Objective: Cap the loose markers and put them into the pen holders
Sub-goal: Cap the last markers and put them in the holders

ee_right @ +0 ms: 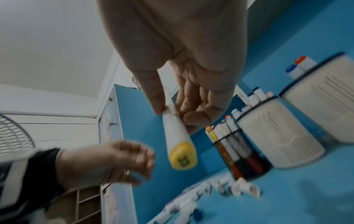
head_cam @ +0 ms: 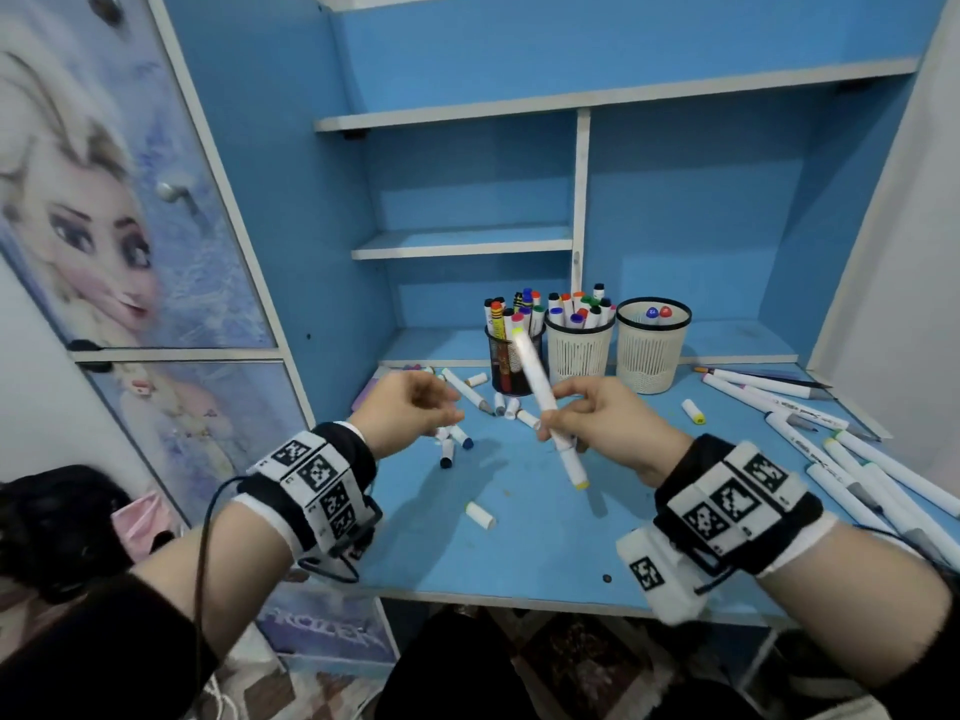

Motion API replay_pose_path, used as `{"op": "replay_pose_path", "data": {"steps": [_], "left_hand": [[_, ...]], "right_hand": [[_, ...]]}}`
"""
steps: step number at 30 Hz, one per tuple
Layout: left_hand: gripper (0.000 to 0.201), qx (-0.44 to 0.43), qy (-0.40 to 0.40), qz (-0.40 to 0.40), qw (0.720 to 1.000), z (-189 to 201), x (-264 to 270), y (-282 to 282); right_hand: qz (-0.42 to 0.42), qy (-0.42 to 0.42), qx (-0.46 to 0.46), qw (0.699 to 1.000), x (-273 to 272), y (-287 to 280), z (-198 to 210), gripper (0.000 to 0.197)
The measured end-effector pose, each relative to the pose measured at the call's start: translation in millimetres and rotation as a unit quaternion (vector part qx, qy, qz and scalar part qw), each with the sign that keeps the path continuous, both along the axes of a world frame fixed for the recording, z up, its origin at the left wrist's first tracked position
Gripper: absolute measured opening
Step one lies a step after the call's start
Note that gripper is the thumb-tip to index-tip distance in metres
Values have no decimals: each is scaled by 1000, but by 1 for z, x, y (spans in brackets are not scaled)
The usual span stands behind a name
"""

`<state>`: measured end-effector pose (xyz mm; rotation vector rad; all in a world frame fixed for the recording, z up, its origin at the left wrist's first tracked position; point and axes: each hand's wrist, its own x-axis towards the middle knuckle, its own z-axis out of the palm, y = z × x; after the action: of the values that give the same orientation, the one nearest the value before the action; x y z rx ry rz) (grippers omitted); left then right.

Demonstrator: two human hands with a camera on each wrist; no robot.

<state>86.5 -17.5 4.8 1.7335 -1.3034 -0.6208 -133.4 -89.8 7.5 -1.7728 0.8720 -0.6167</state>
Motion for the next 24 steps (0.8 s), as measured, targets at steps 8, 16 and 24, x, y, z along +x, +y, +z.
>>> {"op": "replay_pose_path", "data": {"steps": [8,16,24], "left_hand": [[14,222,-228,125,939,-31,80,-5],[41,292,-199,150,923,-44,85,-16],[24,239,-99,190,947,-23,78,-6]], "right_hand": [[-136,16,-160,978,-6,-78,32,38],[-241,-18,-306,921,-16,-132,59,100],[-264,-18,-368,891,-17,-168,48,60]]}}
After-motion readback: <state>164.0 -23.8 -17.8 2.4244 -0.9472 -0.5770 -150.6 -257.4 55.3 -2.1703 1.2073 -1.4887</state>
